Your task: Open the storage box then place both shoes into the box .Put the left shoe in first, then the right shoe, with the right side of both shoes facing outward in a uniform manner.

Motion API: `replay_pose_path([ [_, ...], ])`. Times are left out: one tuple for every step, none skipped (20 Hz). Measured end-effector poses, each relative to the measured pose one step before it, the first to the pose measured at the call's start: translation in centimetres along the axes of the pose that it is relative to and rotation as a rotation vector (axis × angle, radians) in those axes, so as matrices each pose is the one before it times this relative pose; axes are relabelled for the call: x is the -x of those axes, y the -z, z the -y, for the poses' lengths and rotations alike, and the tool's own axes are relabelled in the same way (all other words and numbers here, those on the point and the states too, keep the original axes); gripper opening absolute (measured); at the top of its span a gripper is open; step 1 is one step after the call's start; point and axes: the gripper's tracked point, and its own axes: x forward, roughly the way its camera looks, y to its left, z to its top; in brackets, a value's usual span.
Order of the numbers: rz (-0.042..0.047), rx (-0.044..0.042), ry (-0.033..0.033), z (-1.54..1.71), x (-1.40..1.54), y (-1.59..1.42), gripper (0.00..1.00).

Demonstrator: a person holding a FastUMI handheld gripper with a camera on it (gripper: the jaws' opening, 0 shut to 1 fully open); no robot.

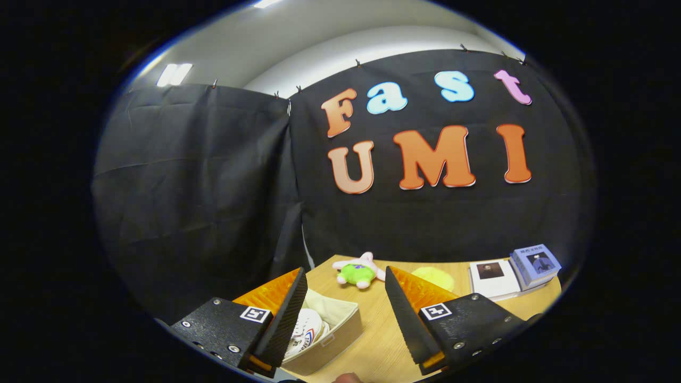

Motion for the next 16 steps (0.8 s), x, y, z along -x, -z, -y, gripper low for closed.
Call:
replay_pose_path([
  [0.02688,0.01851,0.02619,1.382,0.718,-0.654,0.87],
  [0.02299,0.01909,0.03384,1.574,0.77,-0.648,0.87],
  [0.0221,0.02315,0.02461,1.422,0.717,-0.904,0.87],
  [0.01836,0.02665,0.02435,1.27,0.498,-0.787,0.87],
  [0.01998,0.02412,0.03314,1.6,0.513,-1.042,0.88],
  [0.02008,0.01874,0.03338,1.547,0.663,-0.93,0.88],
  [0.02187,0.01023,0.02467,1.19,0.477,-0.708,0.88],
  [0.02597,0.00519,0.01737,0.997,0.741,-0.751,0.88],
  [0.03109,0.00144,0.01618,1.073,0.704,-0.966,0.88],
  [0.02997,0.00495,0.01908,1.125,0.773,-0.78,0.88],
  [0.0265,0.01058,0.02521,1.21,0.755,-0.64,0.88],
  [0.02066,0.01394,0.02971,1.479,0.64,-0.658,0.88],
  [0.01724,0.01243,0.02997,1.416,0.742,-0.57,0.88],
  [0.01587,0.01095,0.0243,1.078,0.405,-0.445,0.88],
  [0.01408,0.00559,0.0211,1.117,0.517,-0.57,0.88],
  [0.0087,0.00603,0.01793,1.06,0.401,-0.449,0.88],
])
